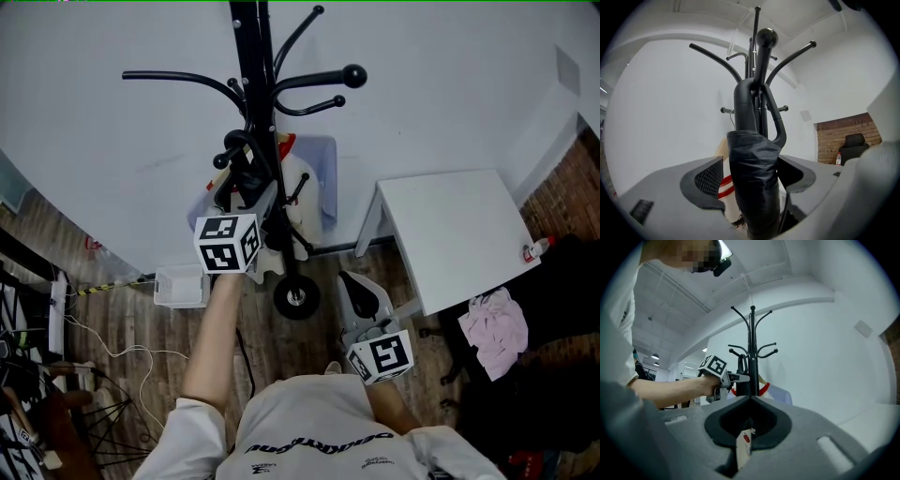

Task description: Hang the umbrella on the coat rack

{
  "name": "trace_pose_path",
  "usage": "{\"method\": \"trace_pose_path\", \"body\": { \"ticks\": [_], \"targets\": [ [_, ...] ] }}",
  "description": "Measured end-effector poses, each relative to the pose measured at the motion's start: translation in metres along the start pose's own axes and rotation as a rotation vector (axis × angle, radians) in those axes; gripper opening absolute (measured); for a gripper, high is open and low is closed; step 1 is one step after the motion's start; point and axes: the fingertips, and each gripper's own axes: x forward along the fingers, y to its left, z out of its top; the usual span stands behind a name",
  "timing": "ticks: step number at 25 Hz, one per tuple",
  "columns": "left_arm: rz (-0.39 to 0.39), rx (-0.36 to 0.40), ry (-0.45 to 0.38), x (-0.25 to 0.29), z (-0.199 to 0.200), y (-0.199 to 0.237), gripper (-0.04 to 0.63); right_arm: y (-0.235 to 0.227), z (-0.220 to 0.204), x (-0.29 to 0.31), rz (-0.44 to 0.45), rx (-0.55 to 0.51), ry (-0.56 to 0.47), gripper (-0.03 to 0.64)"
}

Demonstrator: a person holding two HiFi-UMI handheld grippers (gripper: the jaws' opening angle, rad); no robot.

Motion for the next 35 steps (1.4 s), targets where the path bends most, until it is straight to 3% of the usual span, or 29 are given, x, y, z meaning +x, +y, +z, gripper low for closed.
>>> {"method": "trace_pose_path", "body": {
  "ticks": [10,15,20,28,35],
  "targets": [
    [0.008,-0.016,-0.059,-0.024,0.009,-0.011,0.35,0.002,-0.003,-0.005,-0.001,0.0,0.013,-0.005],
    [0.02,-0.06,-0.102,-0.042,0.013,-0.019,0.347,0.005,-0.007,-0.006,0.009,0.008,0.021,-0.005],
    [0.024,-0.068,-0.101,-0.059,0.006,-0.029,0.336,0.009,-0.007,-0.008,0.013,0.009,0.018,-0.005],
    [0.009,-0.084,-0.116,-0.091,0.001,-0.046,0.258,0.014,-0.007,-0.012,0.013,0.011,0.021,-0.005],
    [0.015,-0.062,-0.133,-0.117,-0.005,-0.063,0.126,0.02,-0.008,-0.014,0.022,0.015,0.021,-0.005]
  ]
}}
